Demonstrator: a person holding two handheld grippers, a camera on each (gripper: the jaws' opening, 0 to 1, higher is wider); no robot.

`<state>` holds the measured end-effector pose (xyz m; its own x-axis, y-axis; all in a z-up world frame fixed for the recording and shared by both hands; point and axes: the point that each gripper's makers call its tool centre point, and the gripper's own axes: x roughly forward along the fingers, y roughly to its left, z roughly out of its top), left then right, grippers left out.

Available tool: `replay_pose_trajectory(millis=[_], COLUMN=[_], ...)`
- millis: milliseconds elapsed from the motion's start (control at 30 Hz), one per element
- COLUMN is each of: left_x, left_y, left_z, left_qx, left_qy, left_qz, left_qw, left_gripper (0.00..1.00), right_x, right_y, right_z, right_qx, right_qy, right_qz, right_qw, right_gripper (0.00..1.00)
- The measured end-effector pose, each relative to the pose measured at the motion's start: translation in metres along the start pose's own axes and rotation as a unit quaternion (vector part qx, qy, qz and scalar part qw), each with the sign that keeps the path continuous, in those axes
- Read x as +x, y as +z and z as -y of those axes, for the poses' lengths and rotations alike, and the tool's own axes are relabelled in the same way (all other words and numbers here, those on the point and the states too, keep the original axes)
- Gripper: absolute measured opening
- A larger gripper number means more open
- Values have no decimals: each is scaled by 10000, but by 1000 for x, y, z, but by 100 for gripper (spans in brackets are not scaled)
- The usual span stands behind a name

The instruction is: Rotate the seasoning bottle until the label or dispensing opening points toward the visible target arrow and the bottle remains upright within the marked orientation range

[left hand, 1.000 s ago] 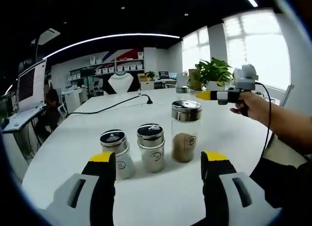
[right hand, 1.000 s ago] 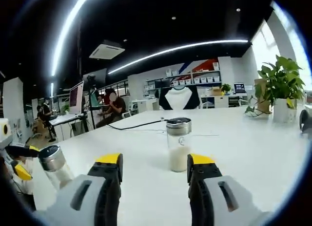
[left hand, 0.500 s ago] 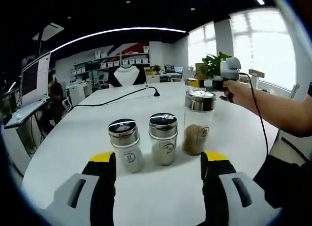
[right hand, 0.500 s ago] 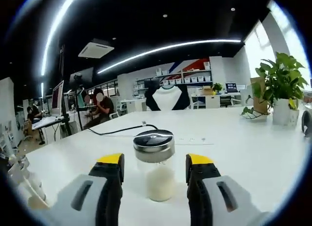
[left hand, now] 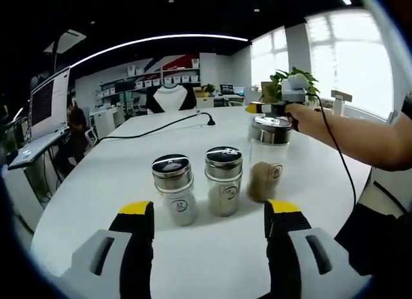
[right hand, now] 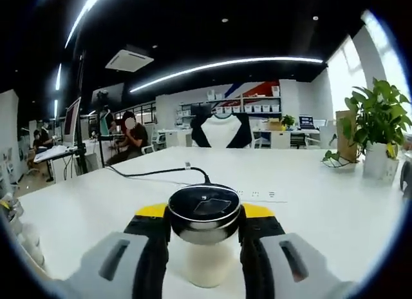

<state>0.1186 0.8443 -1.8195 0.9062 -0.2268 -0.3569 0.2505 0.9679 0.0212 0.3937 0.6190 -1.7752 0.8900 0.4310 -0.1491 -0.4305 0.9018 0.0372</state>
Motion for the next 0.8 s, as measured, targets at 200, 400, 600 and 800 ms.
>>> replay_pose_trajectory(millis=[200, 400, 600, 800], left_x=[-8, -16, -24, -32], left_y=[9, 17, 26, 17], left_z=[2, 9, 30, 94], left_qx=[85, 85, 127, 216], left_qy=[29, -53, -298, -1152], left_qz=[86, 238, 397, 358], left_qw=[9999, 9997, 9987, 9925], left_gripper=[73, 72, 70, 67], right_x=[-12, -30, -73, -142], right_y=[-1, -5, -8, -17], right_z=[-7, -6, -24, -58], right_qx=[-156, -39, -7, 189], right_qy=[123, 274, 606, 993], right_qz=[-85, -64, -146, -169], right_qw=[9998, 9996, 9981, 9947], right_gripper=[38, 38, 38, 38])
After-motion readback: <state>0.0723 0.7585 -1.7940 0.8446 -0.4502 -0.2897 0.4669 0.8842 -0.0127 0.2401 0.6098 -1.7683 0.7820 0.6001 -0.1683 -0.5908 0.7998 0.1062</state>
